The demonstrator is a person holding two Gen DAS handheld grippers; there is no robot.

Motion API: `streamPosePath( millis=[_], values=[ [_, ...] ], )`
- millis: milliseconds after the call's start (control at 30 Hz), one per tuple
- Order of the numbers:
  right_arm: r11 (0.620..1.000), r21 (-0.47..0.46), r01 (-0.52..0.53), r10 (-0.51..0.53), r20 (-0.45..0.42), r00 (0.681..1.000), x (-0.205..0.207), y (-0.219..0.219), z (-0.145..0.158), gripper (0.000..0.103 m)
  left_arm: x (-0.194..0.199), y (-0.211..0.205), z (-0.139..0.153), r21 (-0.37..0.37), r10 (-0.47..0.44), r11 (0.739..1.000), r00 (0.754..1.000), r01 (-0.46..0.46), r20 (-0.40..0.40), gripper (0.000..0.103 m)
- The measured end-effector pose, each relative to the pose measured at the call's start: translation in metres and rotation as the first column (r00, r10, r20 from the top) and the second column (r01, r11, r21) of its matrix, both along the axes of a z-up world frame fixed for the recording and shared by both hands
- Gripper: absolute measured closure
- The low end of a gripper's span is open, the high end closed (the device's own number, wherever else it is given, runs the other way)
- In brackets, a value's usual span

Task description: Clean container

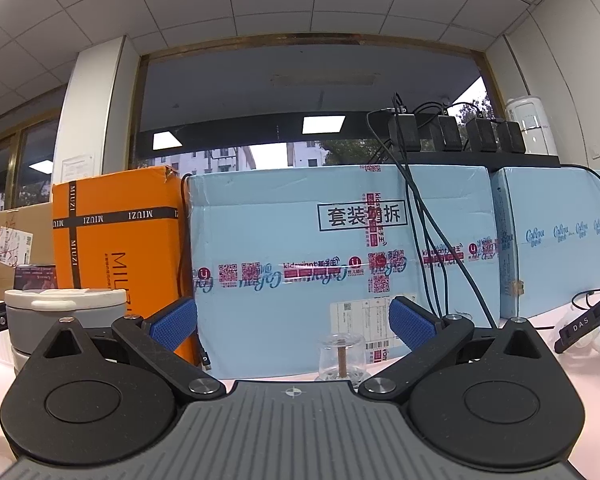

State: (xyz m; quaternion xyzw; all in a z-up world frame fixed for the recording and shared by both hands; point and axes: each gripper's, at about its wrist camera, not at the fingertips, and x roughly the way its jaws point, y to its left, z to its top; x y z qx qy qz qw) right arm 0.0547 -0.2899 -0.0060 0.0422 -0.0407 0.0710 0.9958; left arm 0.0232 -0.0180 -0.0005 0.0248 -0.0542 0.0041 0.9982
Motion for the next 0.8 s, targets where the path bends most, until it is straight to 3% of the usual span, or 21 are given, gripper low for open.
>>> streamPosePath(
  millis=[800],
  values=[
    [1.0, -0.011, -0.003, 0.004, 0.012, 1.0, 0.0002, 0.0021, -0.0005, 0.0, -0.0017, 0.0004, -0.0004, 0.0, -0.009, 1.0, 1.0, 0.009, 0.007, 0.0]
  ],
)
